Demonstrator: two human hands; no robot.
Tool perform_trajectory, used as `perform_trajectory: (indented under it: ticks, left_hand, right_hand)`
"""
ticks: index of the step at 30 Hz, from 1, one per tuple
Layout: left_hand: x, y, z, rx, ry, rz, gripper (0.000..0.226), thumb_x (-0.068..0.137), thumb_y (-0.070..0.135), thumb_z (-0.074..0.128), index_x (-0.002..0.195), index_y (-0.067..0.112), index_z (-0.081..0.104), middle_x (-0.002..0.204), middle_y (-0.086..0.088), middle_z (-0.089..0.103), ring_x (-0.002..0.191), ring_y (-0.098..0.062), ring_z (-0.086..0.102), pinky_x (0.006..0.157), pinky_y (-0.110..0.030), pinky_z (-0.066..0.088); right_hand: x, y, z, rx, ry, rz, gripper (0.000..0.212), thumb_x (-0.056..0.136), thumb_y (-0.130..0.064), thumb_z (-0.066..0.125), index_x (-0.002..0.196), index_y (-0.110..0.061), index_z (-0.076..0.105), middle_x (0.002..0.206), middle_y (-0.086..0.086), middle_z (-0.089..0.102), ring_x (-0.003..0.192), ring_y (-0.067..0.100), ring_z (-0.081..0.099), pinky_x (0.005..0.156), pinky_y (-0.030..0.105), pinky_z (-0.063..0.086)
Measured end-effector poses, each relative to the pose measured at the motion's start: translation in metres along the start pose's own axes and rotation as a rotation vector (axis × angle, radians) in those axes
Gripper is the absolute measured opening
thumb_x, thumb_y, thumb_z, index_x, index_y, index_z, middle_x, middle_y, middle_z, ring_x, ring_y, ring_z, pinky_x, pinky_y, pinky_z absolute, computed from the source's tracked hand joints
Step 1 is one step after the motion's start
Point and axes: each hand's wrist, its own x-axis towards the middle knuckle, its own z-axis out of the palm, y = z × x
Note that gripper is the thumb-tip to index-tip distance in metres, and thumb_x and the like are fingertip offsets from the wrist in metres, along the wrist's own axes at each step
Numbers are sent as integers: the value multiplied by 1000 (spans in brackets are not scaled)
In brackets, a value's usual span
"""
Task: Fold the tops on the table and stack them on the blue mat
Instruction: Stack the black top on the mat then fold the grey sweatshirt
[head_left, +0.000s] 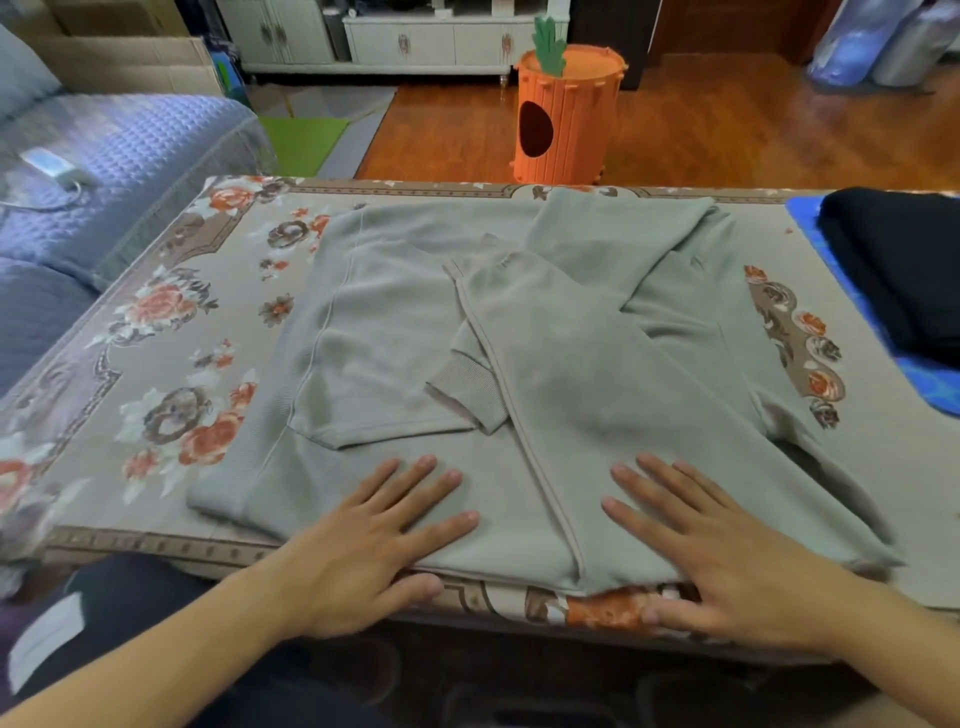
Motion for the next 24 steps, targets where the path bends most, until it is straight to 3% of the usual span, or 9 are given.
perform_trajectory:
  ticks: [3, 7, 9, 11, 14, 16, 18, 22, 24]
  left_hand:
    - [1, -3, 1, 46, 19, 23, 64, 105, 63, 28, 162, 38, 13, 170, -4, 10, 157, -29, 6, 121, -48, 11]
    - [1, -15, -3, 71, 51, 67, 54, 103, 36, 44, 156, 30, 34, 161, -5, 37, 150, -29, 31, 115, -48, 39]
    - [-4, -21, -10, 89, 25, 78, 70, 92, 24, 52, 159, 30, 29, 163, -2, 34, 151, -24, 30, 115, -45, 41]
    - [-9, -21, -15, 119, -41, -1, 99, 76, 12, 69, 161, 31, 22, 165, -2, 29, 152, -25, 28, 114, -47, 41]
    - [-16, -28, -15, 138, -60, -279, 118, 60, 1, 79, 160, 33, 25, 165, -10, 29, 150, -36, 30, 112, -57, 40]
    - [-25, -39, -11, 88, -22, -423, 120, 64, -1, 77, 161, 37, 17, 166, -8, 25, 150, -35, 29, 115, -54, 37]
    - [-31, -44, -10, 13, 14, -478, 113, 71, -1, 77, 160, 38, 19, 165, -2, 26, 148, -31, 34, 112, -47, 41]
    - [-36, -36, -10, -80, 72, -506, 95, 75, -9, 71, 153, 37, 41, 159, 6, 37, 145, -26, 41, 100, -44, 53]
    - [-43, -32, -18, -99, 61, -440, 97, 73, -13, 65, 150, 41, 44, 158, 9, 39, 144, -24, 42, 105, -43, 52]
  right_hand:
    - [-1, 2, 1, -75, 59, -22, 82, 95, -78, 27, 160, -35, 4, 169, -3, -5, 155, 23, -5, 119, 42, 7]
    - [3, 14, 5, -107, 102, -70, 64, 103, -46, 36, 161, -25, 16, 165, 9, 22, 152, 32, 22, 115, 46, 33]
    - [2, 21, 6, -124, 121, -90, 83, 88, -15, 55, 161, -22, 17, 161, 11, 31, 147, 34, 31, 109, 45, 46]
    - [1, 20, 2, -127, 117, -20, 103, 79, 1, 65, 161, -29, 11, 165, 11, 22, 149, 33, 27, 110, 41, 45]
    - [3, 10, -3, -76, 71, 193, 101, 92, -6, 61, 157, -39, -10, 163, 4, -18, 154, 32, 0, 120, 41, 31]
    - [9, 7, -4, -87, 114, 252, 104, 70, -6, 84, 156, -28, 29, 162, 17, 22, 144, 42, 34, 105, 47, 49]
    - [10, 5, -2, -114, 103, 294, 103, 44, -3, 96, 138, -17, 59, 138, 20, 59, 119, 42, 62, 81, 46, 61]
    - [-3, 2, -2, -216, 107, 303, 88, 45, 2, 91, 127, -19, 69, 125, 13, 69, 101, 33, 72, 64, 42, 63]
    - [-13, -2, -20, -214, 98, 218, 86, 64, 2, 79, 141, -31, 56, 144, 2, 55, 115, 25, 67, 84, 40, 60]
